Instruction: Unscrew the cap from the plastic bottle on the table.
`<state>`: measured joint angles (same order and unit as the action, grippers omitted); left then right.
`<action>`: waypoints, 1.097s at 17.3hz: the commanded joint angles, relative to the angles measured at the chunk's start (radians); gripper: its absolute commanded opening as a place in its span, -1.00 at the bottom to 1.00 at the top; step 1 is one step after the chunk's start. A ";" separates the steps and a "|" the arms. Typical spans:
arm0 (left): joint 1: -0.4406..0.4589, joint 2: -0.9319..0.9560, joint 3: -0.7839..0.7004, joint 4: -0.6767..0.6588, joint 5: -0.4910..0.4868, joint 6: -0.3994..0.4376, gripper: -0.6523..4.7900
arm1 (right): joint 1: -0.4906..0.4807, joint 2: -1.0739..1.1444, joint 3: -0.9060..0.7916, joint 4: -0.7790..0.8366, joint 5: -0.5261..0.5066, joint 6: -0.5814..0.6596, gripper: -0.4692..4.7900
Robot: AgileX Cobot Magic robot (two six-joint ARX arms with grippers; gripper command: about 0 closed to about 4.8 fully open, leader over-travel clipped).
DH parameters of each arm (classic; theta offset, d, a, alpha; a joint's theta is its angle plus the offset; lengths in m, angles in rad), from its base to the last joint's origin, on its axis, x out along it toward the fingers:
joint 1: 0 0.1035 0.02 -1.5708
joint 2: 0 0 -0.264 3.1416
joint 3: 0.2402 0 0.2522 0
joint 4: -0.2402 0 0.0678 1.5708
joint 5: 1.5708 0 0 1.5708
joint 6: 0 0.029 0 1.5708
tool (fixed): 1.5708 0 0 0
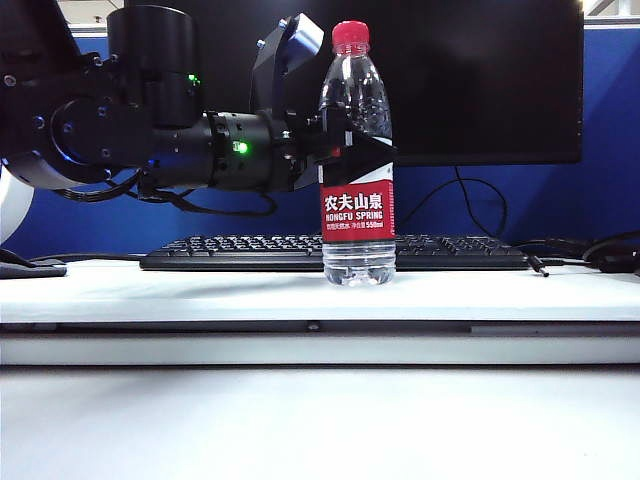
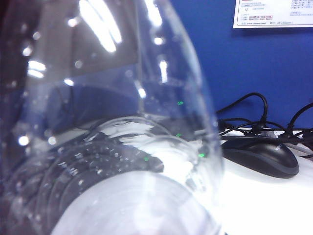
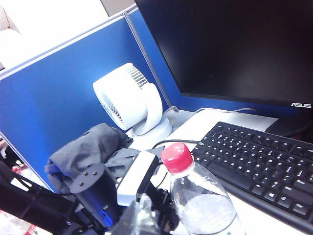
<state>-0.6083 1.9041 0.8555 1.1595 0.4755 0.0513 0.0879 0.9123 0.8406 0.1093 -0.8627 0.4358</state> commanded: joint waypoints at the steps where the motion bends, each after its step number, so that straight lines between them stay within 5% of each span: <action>1: 0.000 -0.002 0.008 0.017 0.027 -0.003 0.32 | 0.002 -0.002 0.005 -0.036 0.008 -0.085 -0.80; 4: -0.014 -0.002 0.010 0.017 0.053 -0.006 0.32 | 0.081 0.001 0.005 -0.140 0.126 -0.256 -0.44; 7: -0.048 -0.002 0.011 0.016 0.060 -0.001 0.32 | 0.260 0.061 0.005 -0.130 0.369 -0.407 0.20; 12: -0.057 -0.002 0.014 0.000 0.060 -0.002 0.32 | 0.365 0.130 0.005 -0.033 0.560 -0.454 0.25; 14: -0.057 -0.002 0.014 -0.009 0.060 -0.003 0.32 | 0.447 0.143 0.005 0.012 0.734 -0.436 0.27; 15: -0.057 -0.001 0.014 -0.010 0.060 -0.003 0.32 | 0.493 0.156 0.005 0.030 0.797 -0.436 0.47; 19: -0.057 -0.002 0.014 -0.014 0.062 -0.003 0.32 | 0.557 0.208 0.006 0.062 0.845 -0.435 0.47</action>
<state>-0.6628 1.9041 0.8635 1.1408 0.5312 0.0513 0.6392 1.1133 0.8406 0.1280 -0.0265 -0.0010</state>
